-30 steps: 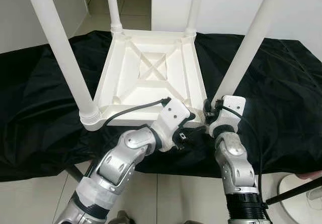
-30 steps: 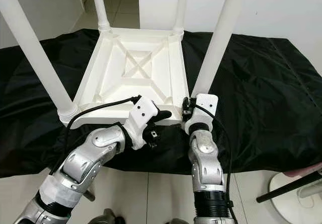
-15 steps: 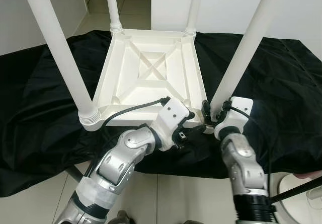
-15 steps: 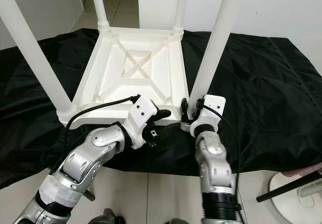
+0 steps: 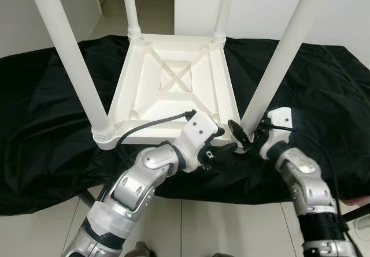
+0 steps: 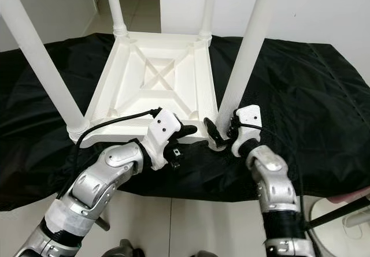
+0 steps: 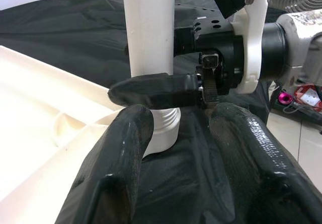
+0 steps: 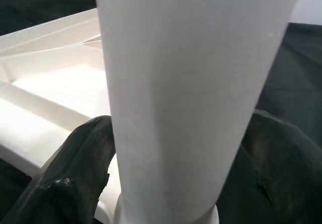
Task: Building children table
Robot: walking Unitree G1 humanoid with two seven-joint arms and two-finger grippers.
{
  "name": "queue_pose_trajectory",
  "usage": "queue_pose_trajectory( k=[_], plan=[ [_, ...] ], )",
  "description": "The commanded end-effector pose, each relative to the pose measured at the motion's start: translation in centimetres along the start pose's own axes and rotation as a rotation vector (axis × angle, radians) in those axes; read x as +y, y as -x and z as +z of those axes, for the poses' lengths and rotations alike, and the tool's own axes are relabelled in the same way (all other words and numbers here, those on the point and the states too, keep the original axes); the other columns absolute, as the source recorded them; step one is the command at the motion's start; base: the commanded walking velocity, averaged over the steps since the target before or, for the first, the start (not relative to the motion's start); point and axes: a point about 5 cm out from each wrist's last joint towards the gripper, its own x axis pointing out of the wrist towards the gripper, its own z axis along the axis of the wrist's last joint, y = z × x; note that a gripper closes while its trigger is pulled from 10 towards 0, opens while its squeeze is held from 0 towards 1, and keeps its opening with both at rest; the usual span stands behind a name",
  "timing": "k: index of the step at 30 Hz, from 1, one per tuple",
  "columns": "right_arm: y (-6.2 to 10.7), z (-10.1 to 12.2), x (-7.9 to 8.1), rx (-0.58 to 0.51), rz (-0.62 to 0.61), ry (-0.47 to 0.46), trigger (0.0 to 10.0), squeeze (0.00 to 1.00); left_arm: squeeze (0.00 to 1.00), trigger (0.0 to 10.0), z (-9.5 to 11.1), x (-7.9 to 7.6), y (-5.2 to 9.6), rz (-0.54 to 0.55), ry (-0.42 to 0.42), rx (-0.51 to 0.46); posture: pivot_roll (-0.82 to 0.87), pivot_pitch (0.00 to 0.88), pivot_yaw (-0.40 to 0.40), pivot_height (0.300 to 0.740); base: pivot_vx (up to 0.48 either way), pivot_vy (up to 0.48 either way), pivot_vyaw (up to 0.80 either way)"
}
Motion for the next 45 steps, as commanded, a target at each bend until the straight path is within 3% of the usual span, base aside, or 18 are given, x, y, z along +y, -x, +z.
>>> queue_pose_trajectory(
  k=[1,4,5,6,7,18,19,21,24,29,32,35,36,41,45],
  plan=[
    [-0.5,-0.5,0.0,0.032,0.098,0.043,9.9,0.0,0.0,10.0,0.1,0.1,-0.2,-0.048,0.002,-0.005,-0.05,0.0,0.021,0.74,0.0,0.0,0.0],
    [-0.6,-0.5,-0.1,0.043,0.13,0.055,9.9,0.0,0.0,10.0,0.2,0.1,-0.2,-0.048,0.0,-0.006,-0.05,0.0,0.021,0.74,0.0,0.0,0.0],
    [-0.8,-0.6,-0.4,0.051,0.148,0.068,2.8,0.0,0.0,10.0,0.3,0.2,-0.3,-0.047,-0.001,-0.008,-0.05,0.0,0.022,0.74,0.0,0.0,0.0],
    [-0.8,-0.6,-0.4,0.051,0.148,0.068,2.8,0.0,0.0,10.0,0.3,0.2,-0.3,-0.047,-0.001,-0.008,-0.05,0.0,0.022,0.74,0.0,0.0,0.0],
    [-1.0,-0.6,-0.6,0.058,0.153,0.072,0.0,0.0,0.0,10.0,0.3,0.3,-0.3,-0.046,-0.002,-0.009,-0.05,0.0,0.021,0.74,0.0,0.0,0.0],
    [-0.8,-1.7,-1.4,0.1,0.192,0.053,0.0,0.0,0.0,10.0,0.5,0.4,-0.2,-0.035,-0.005,-0.011,-0.04,0.0,0.017,0.74,0.0,0.0,0.0],
    [-0.8,-1.7,-1.5,0.078,0.141,0.042,10.0,0.0,0.0,10.0,0.5,0.4,-0.2,-0.036,-0.003,-0.012,-0.04,0.0,0.019,0.74,0.0,0.0,0.0],
    [-0.8,-1.7,-1.5,0.078,0.141,0.042,10.0,0.0,0.0,10.0,0.5,0.4,-0.2,-0.036,-0.003,-0.012,-0.04,0.0,0.019,0.74,0.0,0.0,0.0],
    [-1.0,-1.5,-2.4,0.046,-0.03,0.014,10.0,0.0,0.0,10.0,0.4,0.3,-0.2,-0.035,0.004,-0.01,-0.04,0.0,0.017,0.74,0.0,0.0,0.0],
    [-1.0,-1.5,-2.4,0.057,-0.12,-0.014,10.0,0.0,0.0,10.0,0.3,0.4,-0.3,-0.03,0.008,-0.004,-0.05,0.0,0.016,0.74,0.0,0.0,0.0],
    [-1.1,-1.4,-0.9,0.069,-0.199,-0.064,10.0,0.0,0.0,10.0,0.1,0.5,-0.4,-0.011,0.001,0.007,-0.05,0.0,0.02,0.74,0.0,0.0,0.0],
    [-1.1,-1.3,-0.6,0.07,-0.231,-0.078,10.0,0.0,0.0,10.0,0.1,0.6,-0.4,-0.008,-0.001,0.008,-0.06,0.0,0.024,0.74,0.0,0.0,0.0],
    [-1.3,-1.6,0.2,0.08,-0.338,-0.14,10.0,0.0,0.0,10.0,0.0,0.6,-0.4,0.0,0.009,0.017,-0.06,0.0,0.027,0.74,0.0,0.0,0.0],
    [-1.4,-1.7,1.7,0.086,-0.454,-0.157,10.0,0.0,0.0,10.0,-0.3,0.7,-0.5,0.01,0.045,0.038,-0.06,0.0,0.029,0.74,0.0,0.0,0.0],
    [-1.2,-1.5,3.4,0.097,-0.636,-0.178,10.0,0.0,0.0,10.0,-0.4,1.1,-0.6,0.044,0.078,0.052,-0.06,0.0,0.028,0.74,0.0,0.0,0.0]
  ],
)
